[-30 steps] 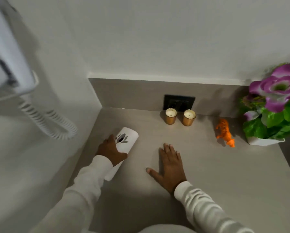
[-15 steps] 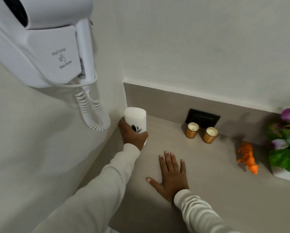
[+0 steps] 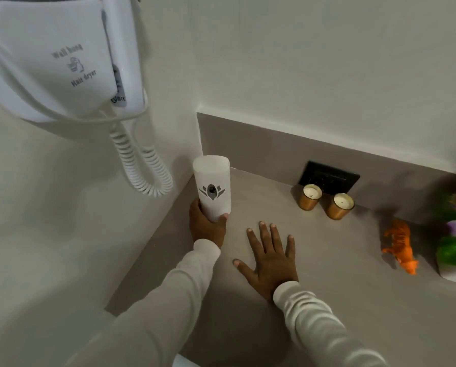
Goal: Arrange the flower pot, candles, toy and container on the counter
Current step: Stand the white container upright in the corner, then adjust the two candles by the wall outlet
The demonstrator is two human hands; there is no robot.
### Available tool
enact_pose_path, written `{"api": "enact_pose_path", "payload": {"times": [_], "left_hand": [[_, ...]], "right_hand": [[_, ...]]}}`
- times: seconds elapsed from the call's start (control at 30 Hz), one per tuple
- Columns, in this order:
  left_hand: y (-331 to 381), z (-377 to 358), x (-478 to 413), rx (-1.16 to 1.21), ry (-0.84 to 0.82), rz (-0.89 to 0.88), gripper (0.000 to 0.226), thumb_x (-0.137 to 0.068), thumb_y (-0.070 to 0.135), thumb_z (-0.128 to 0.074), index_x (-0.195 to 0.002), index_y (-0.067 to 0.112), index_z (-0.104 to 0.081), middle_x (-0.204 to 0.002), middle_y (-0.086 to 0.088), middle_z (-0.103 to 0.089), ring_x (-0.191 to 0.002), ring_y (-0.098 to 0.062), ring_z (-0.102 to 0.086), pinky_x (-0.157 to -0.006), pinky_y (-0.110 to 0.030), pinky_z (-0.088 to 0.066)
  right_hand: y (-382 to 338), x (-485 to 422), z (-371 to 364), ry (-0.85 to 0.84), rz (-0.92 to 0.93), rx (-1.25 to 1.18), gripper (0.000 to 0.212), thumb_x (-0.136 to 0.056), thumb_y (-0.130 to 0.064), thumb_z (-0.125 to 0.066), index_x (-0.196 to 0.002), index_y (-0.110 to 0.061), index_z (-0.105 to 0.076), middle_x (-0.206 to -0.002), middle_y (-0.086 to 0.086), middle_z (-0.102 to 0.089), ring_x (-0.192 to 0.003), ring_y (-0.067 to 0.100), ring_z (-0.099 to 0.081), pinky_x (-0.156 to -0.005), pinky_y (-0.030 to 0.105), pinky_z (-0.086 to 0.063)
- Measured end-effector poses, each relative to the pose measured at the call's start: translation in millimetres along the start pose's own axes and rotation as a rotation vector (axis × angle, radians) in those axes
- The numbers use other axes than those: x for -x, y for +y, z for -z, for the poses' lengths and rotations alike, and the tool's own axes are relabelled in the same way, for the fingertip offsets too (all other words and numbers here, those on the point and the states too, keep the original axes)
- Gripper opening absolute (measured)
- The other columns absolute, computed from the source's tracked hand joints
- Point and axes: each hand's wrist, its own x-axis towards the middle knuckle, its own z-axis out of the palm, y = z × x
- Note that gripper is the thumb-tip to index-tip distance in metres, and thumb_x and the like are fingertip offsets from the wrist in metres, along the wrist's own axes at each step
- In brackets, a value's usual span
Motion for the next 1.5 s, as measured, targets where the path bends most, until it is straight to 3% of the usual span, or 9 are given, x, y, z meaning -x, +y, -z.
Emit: {"api": "enact_pose_path", "payload": {"times": [0.17, 0.43, 0.7, 0.83, 0.93, 1.03, 1.13, 1.3, 1.5], "left_hand": [[12.1, -16.9, -33.1, 0.008, 0.032, 0.041, 0.071, -0.059, 0.023, -0.086, -0.119, 0.014, -0.049, -0.118, -0.008, -0.062, -0.107, -0.027, -0.060, -0.094, -0.038, -0.051], [29.2, -44.2, -102.0, -0.104, 0.076, 0.081, 0.074, -0.060, 0.029, -0.084, -0.121, 0.008, -0.047, -0.121, -0.014, -0.061, -0.111, -0.035, -0.057, -0.095, -0.047, -0.049], [33.9, -59.8, -129.3, -0.167, 0.181, 0.076, 0.073, -0.060, 0.023, -0.085, -0.120, 0.002, -0.049, -0.118, -0.021, -0.061, -0.108, -0.039, -0.057, -0.088, -0.043, -0.047], [33.9, -62.3, -127.5, -0.163, 0.166, 0.106, 0.072, -0.064, 0.019, -0.083, -0.123, 0.000, -0.046, -0.122, -0.024, -0.058, -0.111, -0.040, -0.056, -0.091, -0.042, -0.045], [39.7, -65.5, -113.4, -0.064, 0.177, 0.144, 0.064, -0.075, 0.006, -0.070, -0.131, -0.002, -0.039, -0.132, -0.027, -0.049, -0.118, -0.041, -0.051, -0.102, -0.041, -0.041], [37.5, -74.0, -62.7, -0.129, 0.018, 0.053, 0.062, -0.080, 0.002, -0.058, -0.136, -0.003, -0.034, -0.138, -0.028, -0.043, -0.125, -0.043, -0.044, -0.109, -0.045, -0.036], [18.3, -82.6, 1.7, -0.228, -0.196, -0.288, 0.055, -0.078, 0.002, -0.064, -0.130, -0.005, -0.046, -0.132, -0.030, -0.050, -0.123, -0.044, -0.047, -0.107, -0.048, -0.039], [25.4, -116.1, 48.2, -0.299, -0.495, -0.486, 0.059, -0.080, 0.016, -0.070, -0.133, 0.004, -0.048, -0.137, -0.021, -0.051, -0.129, -0.037, -0.044, -0.110, -0.049, -0.036], [59.4, -162.9, 51.9, -0.242, -0.504, -0.399, 0.072, -0.072, 0.030, -0.079, -0.130, 0.005, -0.046, -0.135, -0.019, -0.053, -0.125, -0.037, -0.045, -0.107, -0.046, -0.037]], "right_hand": [[4.5, -18.1, 3.2, -0.012, 0.019, 0.022, 0.083, -0.082, -0.086, -0.006, -0.152, -0.042, 0.006, -0.164, -0.004, 0.010, -0.148, 0.024, 0.021, -0.114, 0.061, 0.012], [7.9, -29.4, 0.4, -0.009, 0.007, -0.010, 0.083, -0.081, -0.087, -0.010, -0.152, -0.045, 0.006, -0.164, -0.006, 0.010, -0.148, 0.023, 0.020, -0.115, 0.061, 0.011], [8.5, -29.0, -1.5, 0.024, 0.004, -0.044, 0.084, -0.082, -0.086, -0.019, -0.153, -0.042, -0.008, -0.164, -0.004, -0.002, -0.150, 0.026, 0.007, -0.115, 0.063, 0.003], [8.1, -28.6, 0.6, 0.031, 0.009, -0.067, 0.084, -0.081, -0.087, -0.016, -0.152, -0.044, -0.003, -0.164, -0.006, 0.004, -0.149, 0.024, 0.013, -0.115, 0.062, 0.009], [7.2, -24.4, 6.7, 0.052, 0.006, -0.079, 0.078, -0.086, -0.081, -0.016, -0.153, -0.041, -0.012, -0.164, -0.006, -0.003, -0.151, 0.022, 0.006, -0.116, 0.059, 0.008], [10.8, -19.8, 14.9, 0.169, -0.130, -0.192, 0.068, -0.092, -0.066, -0.036, -0.145, -0.023, -0.043, -0.158, 0.004, -0.031, -0.148, 0.026, -0.021, -0.118, 0.054, -0.009], [28.5, -15.9, 16.8, 0.492, -0.425, -0.450, 0.049, -0.083, -0.034, -0.071, -0.122, -0.006, -0.060, -0.130, 0.018, -0.059, -0.122, 0.038, -0.052, -0.107, 0.046, -0.037], [86.6, -6.6, 30.4, 0.626, -0.853, -0.698, 0.062, -0.080, -0.023, -0.076, -0.132, -0.005, -0.047, -0.136, 0.018, -0.049, -0.126, 0.035, -0.042, -0.110, 0.042, -0.034], [124.6, -29.1, 39.3, 0.677, -0.907, -0.791, 0.066, -0.074, -0.034, -0.083, -0.127, -0.005, -0.055, -0.127, 0.016, -0.058, -0.120, 0.033, -0.051, -0.103, 0.041, -0.040]]}}
